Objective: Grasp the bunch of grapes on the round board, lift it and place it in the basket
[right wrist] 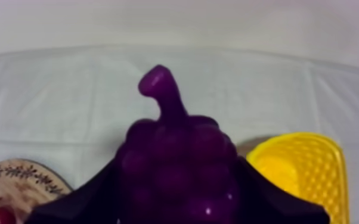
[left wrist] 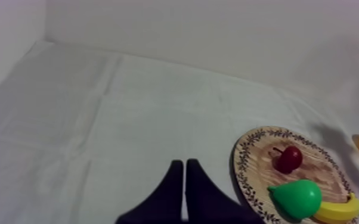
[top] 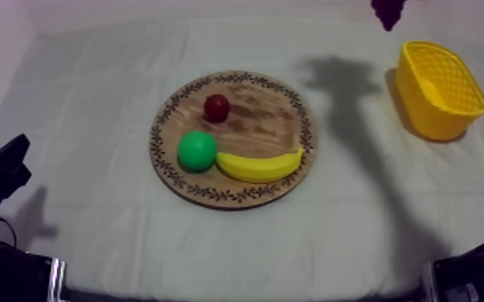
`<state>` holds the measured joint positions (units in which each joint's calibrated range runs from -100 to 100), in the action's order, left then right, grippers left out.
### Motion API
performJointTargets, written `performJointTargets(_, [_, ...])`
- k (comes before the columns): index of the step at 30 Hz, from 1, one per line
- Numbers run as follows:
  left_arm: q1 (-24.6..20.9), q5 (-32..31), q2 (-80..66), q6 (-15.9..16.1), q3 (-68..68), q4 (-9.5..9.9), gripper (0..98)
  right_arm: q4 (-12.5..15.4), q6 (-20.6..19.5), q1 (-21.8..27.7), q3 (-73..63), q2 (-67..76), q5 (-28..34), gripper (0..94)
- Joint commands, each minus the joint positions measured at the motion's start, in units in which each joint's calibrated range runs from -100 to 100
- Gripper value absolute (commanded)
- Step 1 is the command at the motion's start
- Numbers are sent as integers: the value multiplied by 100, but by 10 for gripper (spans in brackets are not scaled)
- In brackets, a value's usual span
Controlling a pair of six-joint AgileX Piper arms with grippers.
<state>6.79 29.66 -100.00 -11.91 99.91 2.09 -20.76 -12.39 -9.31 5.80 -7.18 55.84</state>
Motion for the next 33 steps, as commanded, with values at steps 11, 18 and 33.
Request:
performJointTargets(11, [-2, 0, 0, 1, -2, -1, 1, -290, 88, 1006, 761, 152, -1071, 295])
performJointTargets(18, [-2, 0, 0, 1, -2, -1, 1, -416, 181, 1464, 1207, 20, -1703, 297])
performJointTargets(33, [-2, 0, 0, 1, -2, -1, 1, -815, 45, 1804, 2336, -565, -2558, 395])
